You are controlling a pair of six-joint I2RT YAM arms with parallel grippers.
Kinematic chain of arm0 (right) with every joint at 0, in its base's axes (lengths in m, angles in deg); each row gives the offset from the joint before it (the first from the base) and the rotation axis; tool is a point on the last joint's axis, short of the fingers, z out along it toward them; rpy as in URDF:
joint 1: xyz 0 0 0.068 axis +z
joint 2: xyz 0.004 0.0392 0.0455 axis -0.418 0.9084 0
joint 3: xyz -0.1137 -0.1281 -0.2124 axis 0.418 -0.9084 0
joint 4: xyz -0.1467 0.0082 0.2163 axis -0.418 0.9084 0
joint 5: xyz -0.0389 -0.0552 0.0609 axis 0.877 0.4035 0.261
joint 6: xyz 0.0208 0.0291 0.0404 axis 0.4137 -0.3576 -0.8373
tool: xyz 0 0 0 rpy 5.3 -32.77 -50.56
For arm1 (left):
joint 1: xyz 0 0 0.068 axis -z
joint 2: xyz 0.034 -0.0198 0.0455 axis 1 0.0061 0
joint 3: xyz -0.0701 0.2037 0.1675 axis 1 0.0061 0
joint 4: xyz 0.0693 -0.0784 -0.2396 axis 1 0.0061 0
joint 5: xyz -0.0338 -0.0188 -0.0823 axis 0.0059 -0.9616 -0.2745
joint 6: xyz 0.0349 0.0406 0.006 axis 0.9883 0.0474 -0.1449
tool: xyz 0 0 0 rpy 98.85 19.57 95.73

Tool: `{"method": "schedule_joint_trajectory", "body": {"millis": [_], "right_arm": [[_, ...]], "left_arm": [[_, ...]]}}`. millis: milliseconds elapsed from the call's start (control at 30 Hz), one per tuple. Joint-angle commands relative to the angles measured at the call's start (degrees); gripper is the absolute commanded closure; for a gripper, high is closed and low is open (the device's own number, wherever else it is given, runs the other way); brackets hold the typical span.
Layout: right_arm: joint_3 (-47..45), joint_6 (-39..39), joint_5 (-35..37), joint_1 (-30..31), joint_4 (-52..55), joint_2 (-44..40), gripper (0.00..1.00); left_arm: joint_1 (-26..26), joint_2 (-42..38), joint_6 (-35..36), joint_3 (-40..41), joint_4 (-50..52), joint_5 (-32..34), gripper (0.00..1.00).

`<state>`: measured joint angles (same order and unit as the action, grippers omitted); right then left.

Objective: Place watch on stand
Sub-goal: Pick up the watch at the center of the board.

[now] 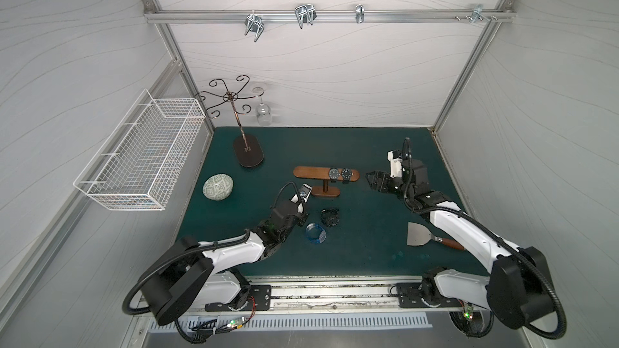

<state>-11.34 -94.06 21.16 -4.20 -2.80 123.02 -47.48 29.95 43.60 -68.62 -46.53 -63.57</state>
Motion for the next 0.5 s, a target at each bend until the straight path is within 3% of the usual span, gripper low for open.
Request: {"method": "schedule_joint_trajectory", "body": {"millis": [0,100,233,467], "right_arm": [[-1.5,-4.6,-10.0,-2.5,-6.1,-0.9,0.14],[-3.6,-6.9,-15.4,-4.3,-11.3,-1.3,0.14],[-4.7,-6.3,-15.2,-4.3,-8.0,-4.3,0.13],[-7.7,-3.0,-11.9,-4.3,3.1,-13.7,0.11]], "left_arm": [[0.6,-6.0,-1.1,-6.5,17.6,-4.2,0.71],[2.2,-11.0,-0.4,-10.8,30.3,-3.3,0.71],[9.4,-14.6,-0.9,-16.0,43.5,0.4,0.71],[25.7,-9.0,-6.1,-19.1,56.4,1.8,0.68]]}}
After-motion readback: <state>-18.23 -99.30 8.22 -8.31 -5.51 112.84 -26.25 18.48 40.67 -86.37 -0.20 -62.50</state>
